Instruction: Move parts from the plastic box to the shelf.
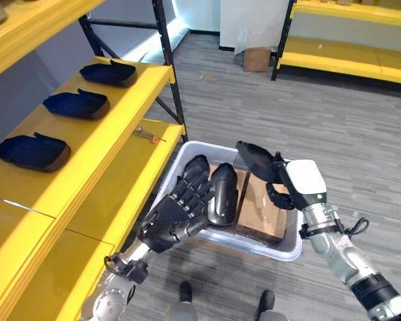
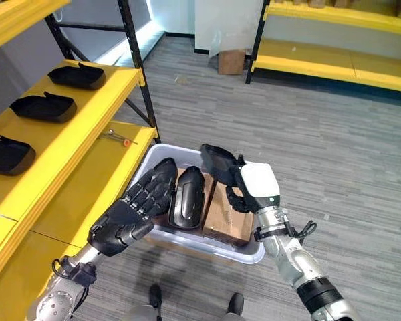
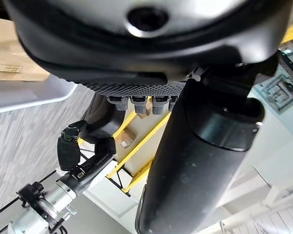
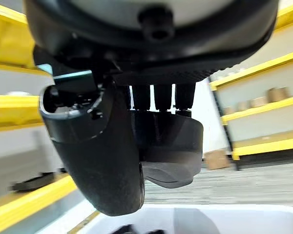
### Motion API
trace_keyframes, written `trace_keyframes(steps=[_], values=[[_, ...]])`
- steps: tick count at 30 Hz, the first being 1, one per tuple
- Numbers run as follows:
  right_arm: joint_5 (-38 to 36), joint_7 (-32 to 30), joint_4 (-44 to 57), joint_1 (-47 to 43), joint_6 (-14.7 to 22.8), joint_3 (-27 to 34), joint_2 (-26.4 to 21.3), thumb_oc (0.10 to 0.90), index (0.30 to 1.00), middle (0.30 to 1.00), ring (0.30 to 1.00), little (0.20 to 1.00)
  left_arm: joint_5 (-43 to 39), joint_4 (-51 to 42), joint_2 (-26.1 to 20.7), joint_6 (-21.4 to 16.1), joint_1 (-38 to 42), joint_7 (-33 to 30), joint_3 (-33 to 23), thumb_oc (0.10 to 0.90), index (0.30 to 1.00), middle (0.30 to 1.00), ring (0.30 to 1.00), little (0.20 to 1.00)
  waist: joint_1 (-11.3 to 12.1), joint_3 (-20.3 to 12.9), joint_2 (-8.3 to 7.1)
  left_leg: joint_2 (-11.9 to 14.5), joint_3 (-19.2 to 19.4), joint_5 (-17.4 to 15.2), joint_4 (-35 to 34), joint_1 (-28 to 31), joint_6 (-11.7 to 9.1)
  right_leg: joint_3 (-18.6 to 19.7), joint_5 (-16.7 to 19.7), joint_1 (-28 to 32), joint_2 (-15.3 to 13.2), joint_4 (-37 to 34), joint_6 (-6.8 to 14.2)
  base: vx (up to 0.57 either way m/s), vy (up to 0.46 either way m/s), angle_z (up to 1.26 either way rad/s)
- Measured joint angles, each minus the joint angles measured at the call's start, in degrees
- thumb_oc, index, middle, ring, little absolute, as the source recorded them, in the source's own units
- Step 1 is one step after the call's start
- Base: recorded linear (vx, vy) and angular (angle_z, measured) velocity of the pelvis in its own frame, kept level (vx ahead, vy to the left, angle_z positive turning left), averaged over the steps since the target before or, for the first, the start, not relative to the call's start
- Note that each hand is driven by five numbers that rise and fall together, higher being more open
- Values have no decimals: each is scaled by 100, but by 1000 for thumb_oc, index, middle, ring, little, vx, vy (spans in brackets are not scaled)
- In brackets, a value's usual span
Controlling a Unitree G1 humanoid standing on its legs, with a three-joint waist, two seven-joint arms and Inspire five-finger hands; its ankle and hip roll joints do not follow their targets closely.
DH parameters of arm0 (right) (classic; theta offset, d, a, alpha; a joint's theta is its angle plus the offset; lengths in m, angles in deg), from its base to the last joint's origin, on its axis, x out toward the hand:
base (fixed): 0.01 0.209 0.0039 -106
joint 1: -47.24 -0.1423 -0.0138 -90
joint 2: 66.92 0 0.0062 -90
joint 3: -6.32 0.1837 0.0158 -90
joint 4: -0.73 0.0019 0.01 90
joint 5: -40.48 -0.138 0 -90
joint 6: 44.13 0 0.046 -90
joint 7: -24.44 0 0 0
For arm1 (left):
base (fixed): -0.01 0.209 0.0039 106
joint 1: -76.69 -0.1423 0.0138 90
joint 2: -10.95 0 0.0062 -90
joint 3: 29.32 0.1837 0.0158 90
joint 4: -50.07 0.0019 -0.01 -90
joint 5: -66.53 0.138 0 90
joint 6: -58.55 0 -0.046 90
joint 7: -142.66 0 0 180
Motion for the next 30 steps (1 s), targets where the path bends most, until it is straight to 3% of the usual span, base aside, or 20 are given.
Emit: trace_keyframes(steps=[4, 8, 13, 14, 15, 16, 19, 20, 24, 26, 27, 30], values=[[-36, 67, 489, 130, 91, 26, -4, 400, 300, 300, 300, 300, -111, 3, 6, -22, -59, -25, -3, 900, 1000, 1000, 1000, 1000, 9, -182, -95, -53, 17, 2, -2, -41, 2, -24, -16, -43, -63, -1, -21, -31, 192, 0], [-265, 59, 756, 496, 200, 226, 234, 400, 300, 300, 300, 300, -114, 162, 35, -98, -143, -5, -28, 900, 1000, 1000, 1000, 1000, 22, -395, -307, -166, 122, -18, 6, -87, 29, -37, 10, -145, -182, 12, -9, -83, 198, -5], [-597, 69, 1003, 1015, 130, 436, 557, 400, 300, 300, 300, 300, 267, 228, 17, -596, -321, -360, -132, 900, 1000, 1000, 1000, 1000, 31, -445, -429, -242, 253, -58, 17, -152, 109, -100, 103, -382, -296, 365, 25, -100, 65, -9], [-704, 69, 1072, 1202, 126, 435, 568, 400, 300, 300, 300, 300, 256, 316, 27, -630, -331, -452, -344, 900, 1000, 1000, 1000, 1000, -43, -446, -435, -254, 230, -67, 15, -177, 143, -47, 59, -469, -319, 514, 19, -108, 16, 20], [-710, 70, 1111, 1360, 126, 487, 501, 400, 300, 300, 300, 300, 320, 316, 17, -643, -269, -627, -562, 900, 1000, 1000, 1000, 1000, -132, -459, -441, -253, 62, -17, 19, -271, 212, 79, -394, -474, -207, 801, 154, -91, 1, 63], [-763, 71, 1120, 1439, 134, 554, 437, 400, 300, 300, 300, 300, 321, 316, 17, -642, -207, -662, -592, 900, 1000, 1000, 1000, 1000, -229, -459, -385, -215, -185, 65, 18, -375, 258, 428, -722, -518, 2, 977, 222, -75, 2, 111], [-997, 100, 1133, 1619, 142, 785, 382, 400, 300, 300, 300, 300, 288, 281, 54, -584, -142, -659, -585, 900, 1000, 1000, 1000, 1000, -427, -436, -244, -107, -636, 247, -3, -557, 460, 1360, -1302, -585, 624, 1320, -36, -73, -18, 114], [-1066, 107, 1136, 1657, 145, 862, 323, 400, 300, 300, 300, 300, 142, 266, 55, -371, -153, -656, -477, 900, 1000, 1000, 1000, 1000, -485, -442, -89, -52, -1003, 257, -26, -677, 415, 1971, -1457, -617, 1044, 1446, -288, -92, -62, 83], [-1231, 112, 1151, 1602, 203, 924, 160, 400, 300, 300, 300, 300, 101, 262, 101, -244, -261, -650, -238, 900, 1000, 1000, 1000, 1000, -328, -537, 204, -28, -1196, 176, -2, -822, 409, 1863, -1257, -613, 1105, 1139, -329, -144, -61, 16], [-1431, 113, 1168, 1619, 202, 929, 68, 400, 300, 300, 300, 300, 99, 238, 343, -245, -339, -625, -114, 900, 1000, 1000, 1000, 1000, -351, -565, 331, -39, -1390, 392, -2, -874, 365, 1843, -1166, -487, 1127, 920, -256, -154, -33, 8], [-1511, 114, 1169, 1647, 206, 980, 68, 400, 300, 300, 300, 300, 101, 219, 415, -245, -378, -606, -56, 900, 1000, 1000, 1000, 1000, -382, -558, 361, -46, -1417, 398, -3, -895, 231, 1834, -1161, -474, 1117, 846, -247, -75, 0, 16], [-1611, 114, 1183, 1860, 200, 1164, 75, 400, 300, 300, 300, 300, 99, 230, 426, -237, -415, -608, 29, 900, 1000, 1000, 1000, 1000, -445, -551, 423, -188, -1380, 493, -2, -1018, 316, 1583, -1125, -302, 995, 697, -187, -103, 47, 52]])
